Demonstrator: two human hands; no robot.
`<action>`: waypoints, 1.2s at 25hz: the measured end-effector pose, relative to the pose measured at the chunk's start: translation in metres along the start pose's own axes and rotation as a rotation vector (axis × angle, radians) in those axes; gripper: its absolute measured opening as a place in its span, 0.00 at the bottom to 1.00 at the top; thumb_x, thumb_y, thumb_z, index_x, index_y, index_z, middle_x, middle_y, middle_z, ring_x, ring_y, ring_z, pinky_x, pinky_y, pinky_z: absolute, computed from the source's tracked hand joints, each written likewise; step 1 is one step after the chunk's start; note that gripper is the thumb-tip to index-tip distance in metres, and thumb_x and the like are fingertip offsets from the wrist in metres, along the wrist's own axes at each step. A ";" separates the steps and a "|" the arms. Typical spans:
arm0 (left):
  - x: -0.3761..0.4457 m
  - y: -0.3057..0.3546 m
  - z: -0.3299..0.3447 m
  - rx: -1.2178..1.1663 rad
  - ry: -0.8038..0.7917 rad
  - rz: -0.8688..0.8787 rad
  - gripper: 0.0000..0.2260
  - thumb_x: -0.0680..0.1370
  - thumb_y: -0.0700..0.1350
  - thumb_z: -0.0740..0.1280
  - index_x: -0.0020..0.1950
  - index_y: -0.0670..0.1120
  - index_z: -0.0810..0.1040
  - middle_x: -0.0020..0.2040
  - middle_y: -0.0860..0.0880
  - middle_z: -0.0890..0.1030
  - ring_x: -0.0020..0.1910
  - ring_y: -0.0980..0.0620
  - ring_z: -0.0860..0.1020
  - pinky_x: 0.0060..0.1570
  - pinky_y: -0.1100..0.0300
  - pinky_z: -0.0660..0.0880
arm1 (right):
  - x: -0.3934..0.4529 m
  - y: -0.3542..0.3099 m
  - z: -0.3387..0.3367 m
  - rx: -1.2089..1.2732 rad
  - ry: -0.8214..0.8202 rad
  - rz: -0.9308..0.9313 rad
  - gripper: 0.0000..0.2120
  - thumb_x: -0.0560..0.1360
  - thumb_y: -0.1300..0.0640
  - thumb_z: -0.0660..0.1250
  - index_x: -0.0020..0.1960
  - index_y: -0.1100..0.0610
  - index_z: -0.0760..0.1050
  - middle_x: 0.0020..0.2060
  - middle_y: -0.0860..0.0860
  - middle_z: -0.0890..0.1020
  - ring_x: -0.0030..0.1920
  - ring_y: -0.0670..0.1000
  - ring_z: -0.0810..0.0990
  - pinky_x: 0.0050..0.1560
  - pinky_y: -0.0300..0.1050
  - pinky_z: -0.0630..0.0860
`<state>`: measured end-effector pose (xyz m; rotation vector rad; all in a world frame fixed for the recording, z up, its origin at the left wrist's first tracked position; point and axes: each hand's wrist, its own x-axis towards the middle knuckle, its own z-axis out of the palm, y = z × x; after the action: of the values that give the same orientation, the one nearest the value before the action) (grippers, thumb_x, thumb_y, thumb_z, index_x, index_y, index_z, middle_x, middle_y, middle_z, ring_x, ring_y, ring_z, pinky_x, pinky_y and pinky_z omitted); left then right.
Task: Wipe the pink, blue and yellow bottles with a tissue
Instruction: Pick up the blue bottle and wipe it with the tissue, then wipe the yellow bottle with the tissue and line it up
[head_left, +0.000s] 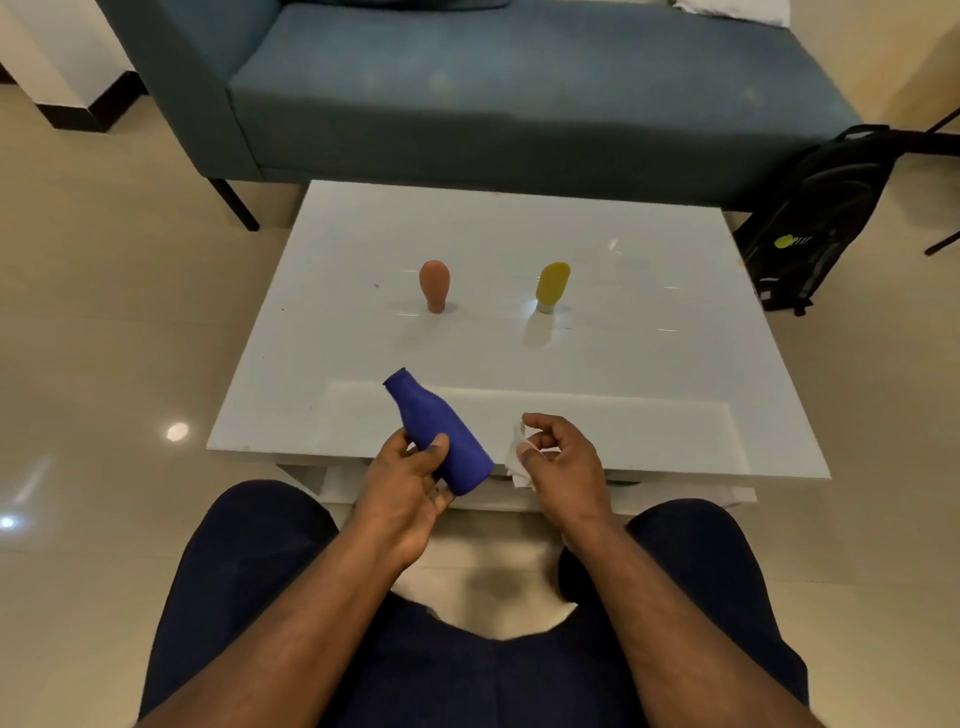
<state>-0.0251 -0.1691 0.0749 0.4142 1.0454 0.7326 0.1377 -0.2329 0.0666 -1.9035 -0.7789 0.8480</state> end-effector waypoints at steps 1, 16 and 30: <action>0.004 0.001 0.002 0.067 0.013 0.018 0.14 0.80 0.36 0.69 0.64 0.47 0.78 0.59 0.46 0.84 0.60 0.46 0.83 0.58 0.45 0.80 | 0.008 0.000 0.000 -0.014 -0.021 0.001 0.13 0.75 0.57 0.67 0.57 0.43 0.76 0.44 0.44 0.79 0.44 0.45 0.79 0.42 0.40 0.78; 0.179 0.055 0.092 0.981 0.058 0.367 0.17 0.78 0.35 0.69 0.66 0.45 0.73 0.59 0.48 0.80 0.59 0.47 0.78 0.63 0.50 0.74 | 0.086 0.021 0.000 -0.086 -0.021 0.065 0.14 0.78 0.57 0.65 0.60 0.43 0.74 0.54 0.40 0.75 0.52 0.40 0.75 0.48 0.28 0.72; 0.266 0.081 0.124 1.099 -0.011 0.501 0.11 0.79 0.34 0.67 0.59 0.45 0.73 0.50 0.50 0.77 0.51 0.49 0.76 0.56 0.55 0.71 | 0.101 0.037 0.006 -0.068 -0.061 0.077 0.15 0.77 0.58 0.67 0.54 0.38 0.75 0.50 0.37 0.77 0.53 0.36 0.74 0.51 0.34 0.76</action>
<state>0.1367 0.0817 0.0156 1.6635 1.2876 0.5216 0.1977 -0.1660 0.0063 -1.9861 -0.7849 0.9416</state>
